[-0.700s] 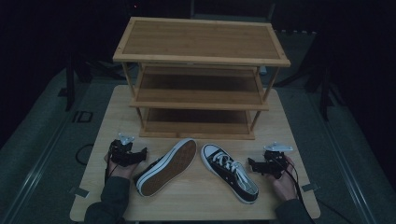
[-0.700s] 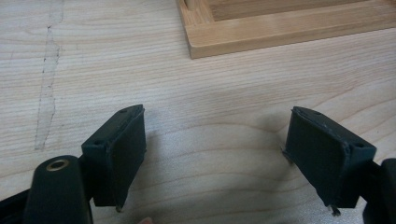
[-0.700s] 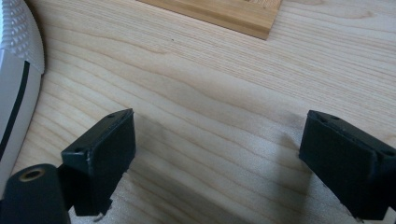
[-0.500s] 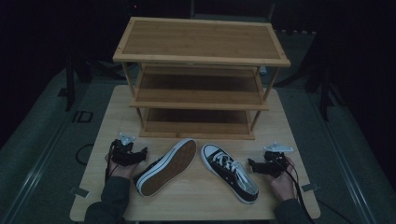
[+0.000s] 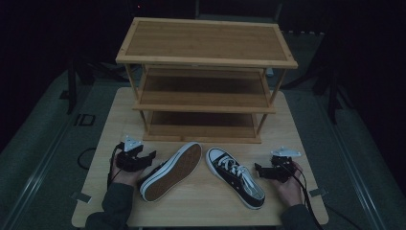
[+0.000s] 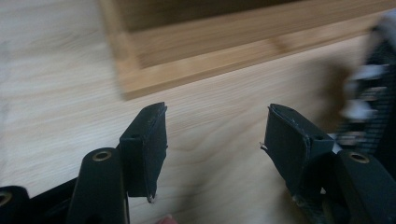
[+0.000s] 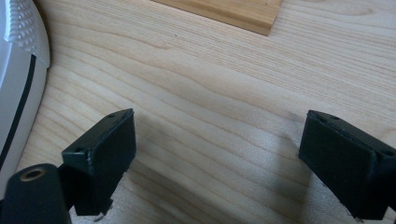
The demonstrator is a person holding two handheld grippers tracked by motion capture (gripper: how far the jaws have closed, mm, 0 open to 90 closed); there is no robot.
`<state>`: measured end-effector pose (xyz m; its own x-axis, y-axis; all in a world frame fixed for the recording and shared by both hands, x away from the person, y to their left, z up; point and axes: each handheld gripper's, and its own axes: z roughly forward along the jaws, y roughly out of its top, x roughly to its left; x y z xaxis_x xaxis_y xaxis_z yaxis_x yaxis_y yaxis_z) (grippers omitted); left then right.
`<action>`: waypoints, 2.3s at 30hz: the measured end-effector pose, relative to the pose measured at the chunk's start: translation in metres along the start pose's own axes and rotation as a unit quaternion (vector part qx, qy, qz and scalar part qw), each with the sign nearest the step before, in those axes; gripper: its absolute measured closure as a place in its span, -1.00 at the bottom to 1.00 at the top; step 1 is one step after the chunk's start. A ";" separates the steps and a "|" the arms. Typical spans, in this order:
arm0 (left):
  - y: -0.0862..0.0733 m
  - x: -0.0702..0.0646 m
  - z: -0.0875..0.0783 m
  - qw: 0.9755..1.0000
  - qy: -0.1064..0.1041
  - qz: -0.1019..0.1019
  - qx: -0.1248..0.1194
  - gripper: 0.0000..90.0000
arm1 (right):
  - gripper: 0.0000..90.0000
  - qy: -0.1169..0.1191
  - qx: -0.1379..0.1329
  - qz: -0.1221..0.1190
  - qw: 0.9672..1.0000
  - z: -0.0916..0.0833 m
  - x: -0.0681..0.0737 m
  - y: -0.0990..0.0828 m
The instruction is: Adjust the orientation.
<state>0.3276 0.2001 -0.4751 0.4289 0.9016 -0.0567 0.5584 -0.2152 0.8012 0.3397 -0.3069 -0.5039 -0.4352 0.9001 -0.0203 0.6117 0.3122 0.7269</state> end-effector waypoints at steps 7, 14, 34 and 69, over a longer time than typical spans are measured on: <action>0.005 -0.015 -0.016 0.999 -0.033 0.025 -0.012 -0.07 | -0.77 0.000 0.000 0.000 1.000 0.000 0.000 0.000; 0.002 -0.021 -0.018 0.998 -0.054 0.039 0.008 -0.02 | -0.77 0.000 0.000 0.000 1.000 0.000 0.000 0.000; 0.000 -0.050 -0.032 0.993 -0.105 0.061 0.000 0.06 | -0.77 0.000 0.000 0.000 1.000 0.000 0.000 0.000; 0.000 -0.126 -0.061 0.973 -0.188 0.132 0.012 0.11 | -0.77 0.001 0.000 0.000 1.000 0.000 0.000 0.000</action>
<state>0.2303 0.1094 -0.4314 0.7872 0.6129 -0.0686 0.4081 -0.4342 0.8031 0.3391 -0.3069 -0.5040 -0.4360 0.8997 -0.0195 0.6113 0.3120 0.7273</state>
